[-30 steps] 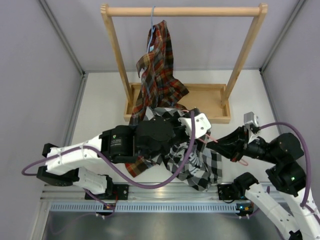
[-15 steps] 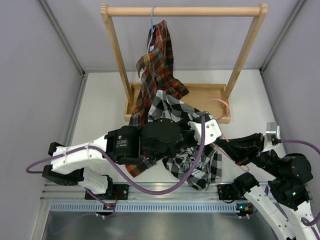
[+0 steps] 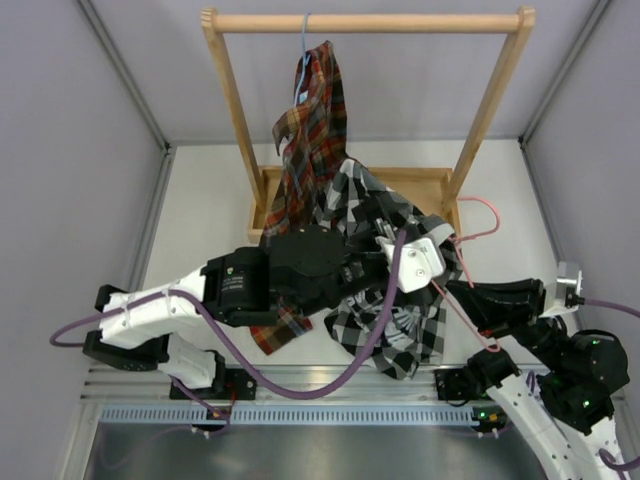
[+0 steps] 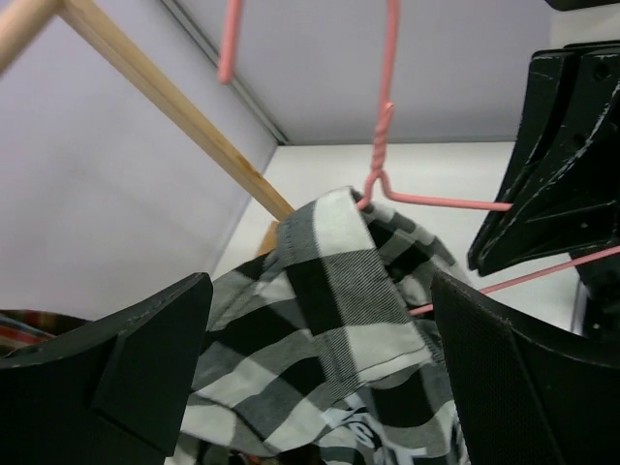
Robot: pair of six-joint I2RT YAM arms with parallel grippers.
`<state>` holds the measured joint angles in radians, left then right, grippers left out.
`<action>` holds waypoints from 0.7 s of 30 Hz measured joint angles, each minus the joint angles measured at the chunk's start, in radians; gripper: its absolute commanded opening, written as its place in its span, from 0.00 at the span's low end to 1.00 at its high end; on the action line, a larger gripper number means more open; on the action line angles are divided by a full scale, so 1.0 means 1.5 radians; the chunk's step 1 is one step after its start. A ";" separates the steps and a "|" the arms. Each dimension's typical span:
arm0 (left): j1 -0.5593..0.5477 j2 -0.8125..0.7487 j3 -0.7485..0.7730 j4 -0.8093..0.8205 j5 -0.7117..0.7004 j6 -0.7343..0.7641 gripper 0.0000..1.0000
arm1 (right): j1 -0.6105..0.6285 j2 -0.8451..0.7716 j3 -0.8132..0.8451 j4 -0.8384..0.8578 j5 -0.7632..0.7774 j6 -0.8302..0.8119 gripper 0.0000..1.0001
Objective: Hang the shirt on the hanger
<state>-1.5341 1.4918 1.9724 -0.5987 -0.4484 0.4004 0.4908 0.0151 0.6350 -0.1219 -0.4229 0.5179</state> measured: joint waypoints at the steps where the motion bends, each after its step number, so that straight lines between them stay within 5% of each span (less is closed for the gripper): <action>1: 0.000 -0.013 -0.013 0.022 -0.004 0.021 0.98 | 0.000 -0.003 0.002 -0.002 0.004 0.000 0.00; 6: 0.028 -0.090 -0.082 0.086 0.030 0.123 0.98 | 0.000 -0.003 0.021 -0.037 0.010 -0.003 0.00; 12: 0.163 -0.108 -0.109 0.131 0.184 0.200 0.98 | 0.000 -0.003 0.046 -0.070 0.011 -0.008 0.00; 21: 0.180 -0.063 -0.117 0.118 0.351 0.283 0.90 | 0.001 -0.003 0.074 -0.115 0.001 -0.018 0.00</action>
<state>-1.2644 1.3968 1.7973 -0.4217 0.0776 0.8253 0.4915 0.0101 0.7464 -0.2947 -0.4213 0.4908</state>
